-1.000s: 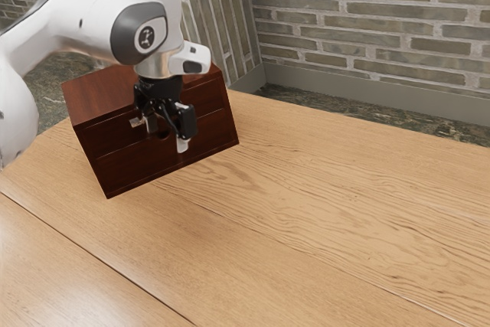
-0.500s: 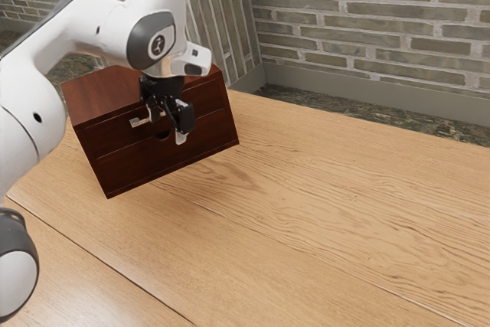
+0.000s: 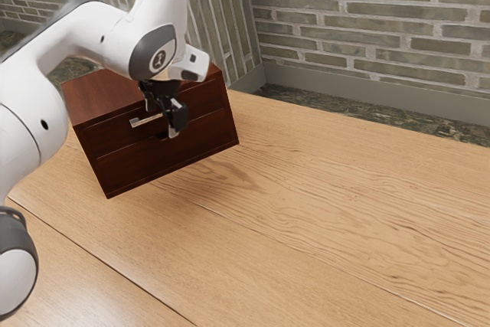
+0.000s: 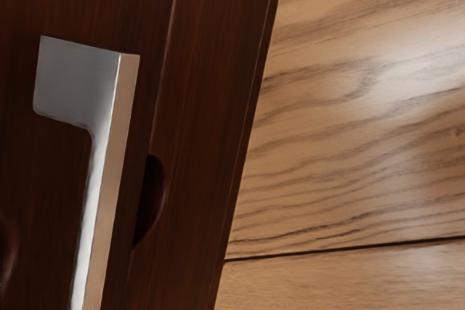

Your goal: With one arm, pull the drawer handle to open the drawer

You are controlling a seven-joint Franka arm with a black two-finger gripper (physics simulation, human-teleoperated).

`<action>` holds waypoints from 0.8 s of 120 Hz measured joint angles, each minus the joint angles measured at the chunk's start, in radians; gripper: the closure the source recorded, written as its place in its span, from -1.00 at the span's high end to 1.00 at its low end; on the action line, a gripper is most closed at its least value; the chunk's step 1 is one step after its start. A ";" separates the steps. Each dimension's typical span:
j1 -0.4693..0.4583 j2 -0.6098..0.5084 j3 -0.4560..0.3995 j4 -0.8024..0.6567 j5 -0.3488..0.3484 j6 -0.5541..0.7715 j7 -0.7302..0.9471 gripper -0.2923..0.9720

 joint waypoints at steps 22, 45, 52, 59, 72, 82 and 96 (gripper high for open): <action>0.016 0.001 -0.001 -0.021 0.009 0.043 0.016 0.54; 0.016 0.001 -0.001 -0.033 0.008 0.066 0.028 0.52; 0.016 0.001 -0.001 -0.039 0.007 0.072 0.031 0.51; 0.016 0.002 -0.001 -0.044 0.005 0.077 0.034 0.50; 0.017 0.002 -0.001 -0.047 0.003 0.084 0.038 0.47; 0.023 0.003 -0.001 -0.050 0.002 0.089 0.042 0.42; 0.025 0.003 -0.001 -0.051 0.001 0.095 0.045 0.29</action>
